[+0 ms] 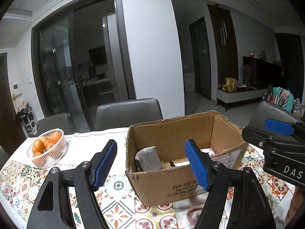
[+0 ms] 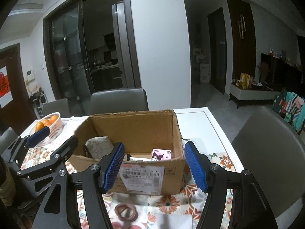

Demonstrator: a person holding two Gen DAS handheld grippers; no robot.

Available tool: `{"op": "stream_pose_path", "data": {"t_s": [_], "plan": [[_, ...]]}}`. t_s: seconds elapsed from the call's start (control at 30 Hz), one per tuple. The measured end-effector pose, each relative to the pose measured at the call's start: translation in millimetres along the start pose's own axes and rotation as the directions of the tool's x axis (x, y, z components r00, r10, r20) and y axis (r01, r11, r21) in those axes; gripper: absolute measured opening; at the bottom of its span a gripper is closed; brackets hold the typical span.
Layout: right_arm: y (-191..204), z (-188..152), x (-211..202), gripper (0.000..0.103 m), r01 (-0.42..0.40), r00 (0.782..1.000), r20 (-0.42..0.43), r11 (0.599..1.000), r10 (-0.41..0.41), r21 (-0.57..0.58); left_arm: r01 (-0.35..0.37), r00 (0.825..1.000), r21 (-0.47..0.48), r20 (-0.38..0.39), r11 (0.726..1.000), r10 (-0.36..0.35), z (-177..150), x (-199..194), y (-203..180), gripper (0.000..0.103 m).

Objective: Organize soft objects
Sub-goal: 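Move both tools back toward the pink wristband and pink sock on the table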

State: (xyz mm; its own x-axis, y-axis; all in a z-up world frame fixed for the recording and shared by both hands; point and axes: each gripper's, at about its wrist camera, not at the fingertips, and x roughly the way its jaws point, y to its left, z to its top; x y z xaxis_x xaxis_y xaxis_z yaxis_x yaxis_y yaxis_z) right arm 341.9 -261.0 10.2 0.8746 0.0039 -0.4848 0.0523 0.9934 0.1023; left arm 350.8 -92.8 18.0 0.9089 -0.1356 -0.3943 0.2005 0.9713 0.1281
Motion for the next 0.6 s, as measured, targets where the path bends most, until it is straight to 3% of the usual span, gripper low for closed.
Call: {"op": "stream_pose_path", "data": {"t_s": [0.6], "plan": [[7, -14, -79, 0.067, -0.014, 0.999, 0.047, 1.000, 0.014, 0.002, -0.007, 0.998, -0.003, 0.068, 1.000, 0.008, -5, -81, 7, 0.077]]}}
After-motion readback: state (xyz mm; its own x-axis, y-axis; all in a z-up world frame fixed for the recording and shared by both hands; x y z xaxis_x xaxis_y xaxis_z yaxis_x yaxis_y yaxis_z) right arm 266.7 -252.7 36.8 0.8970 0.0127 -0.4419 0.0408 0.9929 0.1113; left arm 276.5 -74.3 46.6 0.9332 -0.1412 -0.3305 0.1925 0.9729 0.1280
